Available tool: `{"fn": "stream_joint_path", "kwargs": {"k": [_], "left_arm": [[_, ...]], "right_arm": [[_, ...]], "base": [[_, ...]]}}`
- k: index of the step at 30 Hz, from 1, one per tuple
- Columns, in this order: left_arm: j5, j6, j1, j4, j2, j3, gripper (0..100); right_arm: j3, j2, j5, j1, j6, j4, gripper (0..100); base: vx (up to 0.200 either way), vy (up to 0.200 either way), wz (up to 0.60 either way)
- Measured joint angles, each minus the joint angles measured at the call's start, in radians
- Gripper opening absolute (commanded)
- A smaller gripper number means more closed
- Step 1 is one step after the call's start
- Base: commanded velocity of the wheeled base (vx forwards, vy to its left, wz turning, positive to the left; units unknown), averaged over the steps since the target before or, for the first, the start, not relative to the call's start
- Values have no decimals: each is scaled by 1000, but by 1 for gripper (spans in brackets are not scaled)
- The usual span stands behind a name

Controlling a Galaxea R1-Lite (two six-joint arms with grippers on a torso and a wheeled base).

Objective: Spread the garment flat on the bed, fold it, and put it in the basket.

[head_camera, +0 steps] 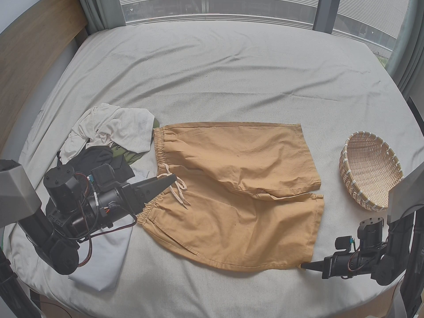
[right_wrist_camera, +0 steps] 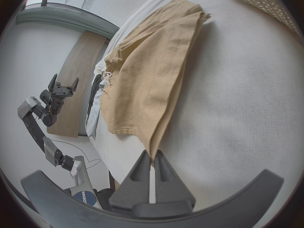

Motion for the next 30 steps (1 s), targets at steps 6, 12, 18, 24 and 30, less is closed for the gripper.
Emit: {"fn": "stream_joint_path", "kwargs": {"k": [6, 12, 18, 24, 30], "left_arm": [[39, 1, 3, 0, 31, -10, 100], [62, -2, 42, 0, 74, -18, 100], [57, -3, 85, 2, 98, 16, 100], [53, -3, 132, 3, 138, 50, 100], [63, -3, 143, 5, 180, 82, 100]], "right_arm": [[0, -52, 0, -31, -1, 111, 0], [0, -116, 0, -60, -4, 188, 0], [0, -142, 0, -74, -5, 199, 0], [0, -149, -1, -74, -4, 198, 0], [0, -151, -2, -74, -4, 191, 0]], "base": [[0, 0, 0], [0, 0, 0], [0, 0, 0], [0, 0, 0], [0, 0, 0]]}}
